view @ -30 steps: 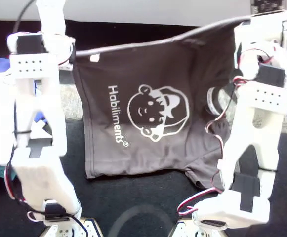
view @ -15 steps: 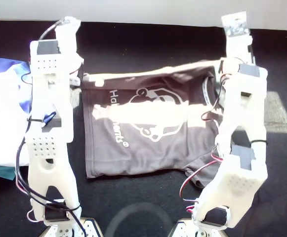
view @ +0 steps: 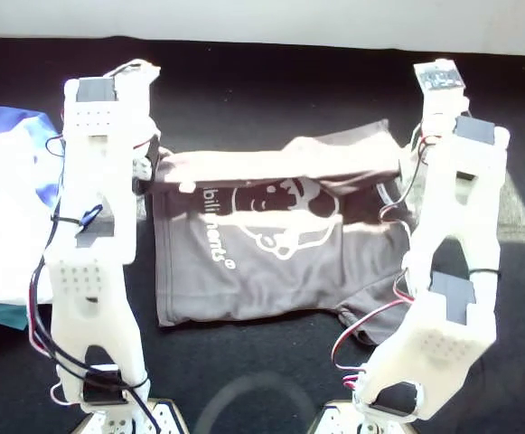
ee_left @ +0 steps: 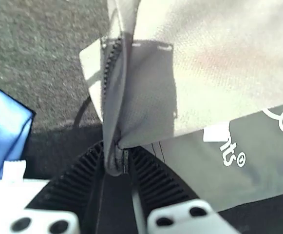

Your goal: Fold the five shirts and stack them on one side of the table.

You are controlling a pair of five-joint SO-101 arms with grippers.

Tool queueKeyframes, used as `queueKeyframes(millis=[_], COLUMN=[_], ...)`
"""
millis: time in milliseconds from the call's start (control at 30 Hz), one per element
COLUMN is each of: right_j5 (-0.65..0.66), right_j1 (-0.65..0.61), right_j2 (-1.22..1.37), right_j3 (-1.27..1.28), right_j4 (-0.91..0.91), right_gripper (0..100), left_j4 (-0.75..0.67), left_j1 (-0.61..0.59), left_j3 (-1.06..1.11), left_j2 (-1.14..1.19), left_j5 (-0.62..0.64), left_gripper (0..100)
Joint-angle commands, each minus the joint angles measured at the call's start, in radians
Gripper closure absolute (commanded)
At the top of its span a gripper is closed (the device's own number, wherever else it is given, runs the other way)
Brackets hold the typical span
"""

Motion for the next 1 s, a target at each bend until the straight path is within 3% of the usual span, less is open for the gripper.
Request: queueKeyframes(millis=[0,467,733,967], right_j5=[-0.006,-0.006,0.106,0.226], right_j1=[0.016,0.035,0.150,0.239], right_j2=[-0.105,-0.358,-0.634,-0.869], right_j3=[-0.036,0.019,0.544,0.854], right_j4=[0.077,0.375,0.142,0.024], right_gripper=[99.3,99.3,99.3,99.3], left_j4=[0.009,-0.034,-0.216,-0.227], left_j1=[0.018,0.018,0.058,0.110], left_j3=[0.263,0.917,1.241,1.316], left_j2=[-0.242,-0.734,-0.848,-0.918], left_j5=[-0.008,-0.005,-0.003,-0.008], left_gripper=[99,99,99,99])
